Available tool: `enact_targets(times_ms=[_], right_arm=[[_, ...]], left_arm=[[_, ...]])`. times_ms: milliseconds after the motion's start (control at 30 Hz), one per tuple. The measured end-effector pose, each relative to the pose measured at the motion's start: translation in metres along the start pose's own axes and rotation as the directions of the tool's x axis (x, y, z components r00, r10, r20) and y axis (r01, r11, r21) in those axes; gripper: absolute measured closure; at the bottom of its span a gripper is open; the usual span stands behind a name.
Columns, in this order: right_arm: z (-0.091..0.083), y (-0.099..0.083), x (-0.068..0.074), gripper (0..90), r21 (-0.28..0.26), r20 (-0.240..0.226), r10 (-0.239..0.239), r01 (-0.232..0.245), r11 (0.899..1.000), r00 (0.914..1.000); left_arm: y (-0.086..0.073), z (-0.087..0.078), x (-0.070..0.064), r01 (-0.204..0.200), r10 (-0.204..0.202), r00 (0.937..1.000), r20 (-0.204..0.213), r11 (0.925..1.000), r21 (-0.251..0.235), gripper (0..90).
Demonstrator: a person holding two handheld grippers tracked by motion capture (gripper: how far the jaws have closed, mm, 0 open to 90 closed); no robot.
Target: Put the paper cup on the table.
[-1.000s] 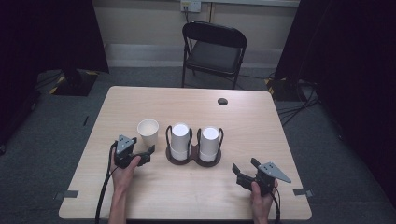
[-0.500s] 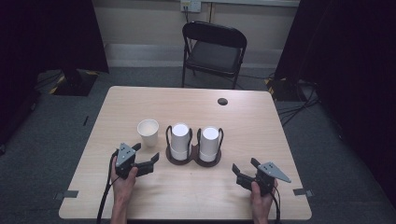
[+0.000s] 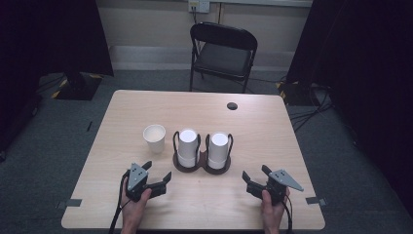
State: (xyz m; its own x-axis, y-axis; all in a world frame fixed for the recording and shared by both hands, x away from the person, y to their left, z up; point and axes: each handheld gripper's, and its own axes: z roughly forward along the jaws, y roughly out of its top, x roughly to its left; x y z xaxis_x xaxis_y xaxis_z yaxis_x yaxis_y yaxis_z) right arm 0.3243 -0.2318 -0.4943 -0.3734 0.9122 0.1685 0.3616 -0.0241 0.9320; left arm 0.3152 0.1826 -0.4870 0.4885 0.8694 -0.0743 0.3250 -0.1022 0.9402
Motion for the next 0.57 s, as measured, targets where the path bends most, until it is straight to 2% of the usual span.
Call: enact_targets(times_ms=[133,200,233,333,367,400,467,567], right_arm=[[0.000,0.000,0.000,13.9,0.004,0.002,0.004,-0.004,1.000,1.0000],[0.000,0.000,0.000,13.9,0.004,0.004,0.001,-0.002,1.000,1.0000],[0.000,0.000,0.000,13.9,0.006,0.006,0.000,0.000,1.000,1.0000],[0.001,0.000,0.000,13.9,0.011,0.011,-0.002,0.002,1.000,0.9999],[0.001,0.000,0.000,13.8,0.014,0.013,-0.002,0.002,1.000,0.9999],[0.002,0.001,0.001,13.8,0.019,0.024,0.000,-0.001,1.000,0.9997],[0.002,0.001,0.002,14.0,0.025,0.049,0.002,-0.003,1.000,0.9988],[0.006,0.002,0.002,14.3,0.084,0.051,-0.004,0.000,0.996,0.9987]], left_arm=[[-0.007,-0.002,-0.005,-0.028,0.028,0.9993,-0.026,0.9996,0.006,15.6],[-0.010,-0.003,-0.006,-0.017,0.017,0.9992,-0.036,0.9998,0.004,15.7],[-0.010,-0.004,-0.007,-0.009,0.008,0.9991,-0.040,0.9999,-0.014,15.9],[-0.011,-0.005,-0.011,-0.019,0.018,0.9968,-0.078,0.9997,-0.017,16.0],[-0.011,-0.005,-0.012,-0.025,0.021,0.9954,-0.093,0.9989,-0.039,16.7],[-0.012,-0.005,-0.012,-0.025,0.019,0.9957,-0.091,0.9978,-0.061,16.8],[-0.011,-0.005,-0.010,-0.006,0.000,0.9955,-0.094,0.9984,-0.057,15.8],[-0.012,-0.005,-0.011,-0.019,0.013,0.9961,-0.088,0.9978,-0.063,15.6]])
